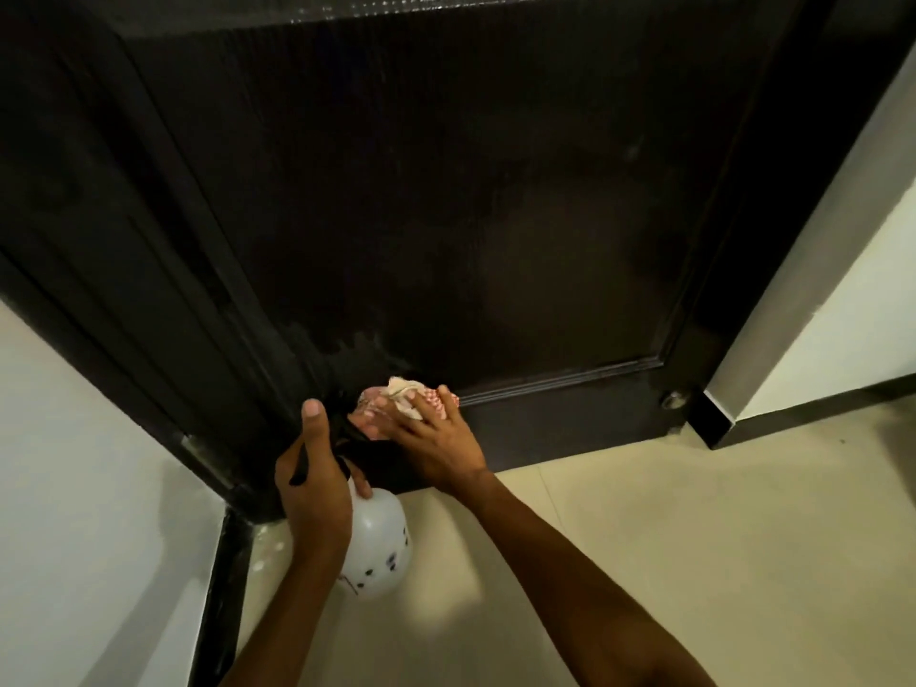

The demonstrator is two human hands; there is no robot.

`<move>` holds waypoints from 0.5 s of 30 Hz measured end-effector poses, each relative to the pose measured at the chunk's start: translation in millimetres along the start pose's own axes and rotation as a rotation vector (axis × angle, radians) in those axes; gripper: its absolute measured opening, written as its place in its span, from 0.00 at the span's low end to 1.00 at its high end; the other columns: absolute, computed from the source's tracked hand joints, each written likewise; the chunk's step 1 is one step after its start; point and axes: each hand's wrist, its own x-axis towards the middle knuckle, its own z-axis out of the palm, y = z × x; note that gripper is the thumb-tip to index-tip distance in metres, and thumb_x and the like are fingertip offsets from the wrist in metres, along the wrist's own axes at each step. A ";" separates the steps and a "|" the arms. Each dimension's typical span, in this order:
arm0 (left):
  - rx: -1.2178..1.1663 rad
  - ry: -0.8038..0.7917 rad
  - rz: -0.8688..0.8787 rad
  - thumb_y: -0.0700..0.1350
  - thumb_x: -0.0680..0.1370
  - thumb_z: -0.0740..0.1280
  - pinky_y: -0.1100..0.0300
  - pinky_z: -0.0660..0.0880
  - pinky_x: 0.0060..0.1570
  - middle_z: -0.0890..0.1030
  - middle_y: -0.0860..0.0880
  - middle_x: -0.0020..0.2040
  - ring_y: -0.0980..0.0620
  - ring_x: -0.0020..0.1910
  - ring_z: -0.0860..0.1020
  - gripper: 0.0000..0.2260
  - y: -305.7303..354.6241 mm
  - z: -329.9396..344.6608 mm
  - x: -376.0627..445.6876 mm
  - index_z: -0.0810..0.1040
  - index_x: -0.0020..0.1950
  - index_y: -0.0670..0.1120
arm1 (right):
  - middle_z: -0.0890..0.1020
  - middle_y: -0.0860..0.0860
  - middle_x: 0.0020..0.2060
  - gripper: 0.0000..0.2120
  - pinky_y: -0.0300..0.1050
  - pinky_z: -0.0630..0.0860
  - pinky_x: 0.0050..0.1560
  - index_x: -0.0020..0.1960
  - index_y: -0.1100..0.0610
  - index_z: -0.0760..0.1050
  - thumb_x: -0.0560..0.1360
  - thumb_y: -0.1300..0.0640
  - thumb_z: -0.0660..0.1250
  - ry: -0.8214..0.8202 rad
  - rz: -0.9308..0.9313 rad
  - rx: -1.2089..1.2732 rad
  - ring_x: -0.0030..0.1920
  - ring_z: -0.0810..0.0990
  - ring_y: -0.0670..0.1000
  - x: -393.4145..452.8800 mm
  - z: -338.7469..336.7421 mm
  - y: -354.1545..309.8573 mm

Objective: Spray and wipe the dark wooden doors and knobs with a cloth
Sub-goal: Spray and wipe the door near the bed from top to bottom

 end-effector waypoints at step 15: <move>0.043 -0.031 0.033 0.66 0.79 0.58 0.60 0.72 0.26 0.86 0.41 0.45 0.42 0.30 0.74 0.27 3.7 -47.0 6.6 0.82 0.47 0.43 | 0.39 0.59 0.81 0.34 0.61 0.42 0.79 0.81 0.59 0.36 0.85 0.49 0.51 0.606 1.283 0.681 0.81 0.41 0.57 -42.5 -29.1 84.0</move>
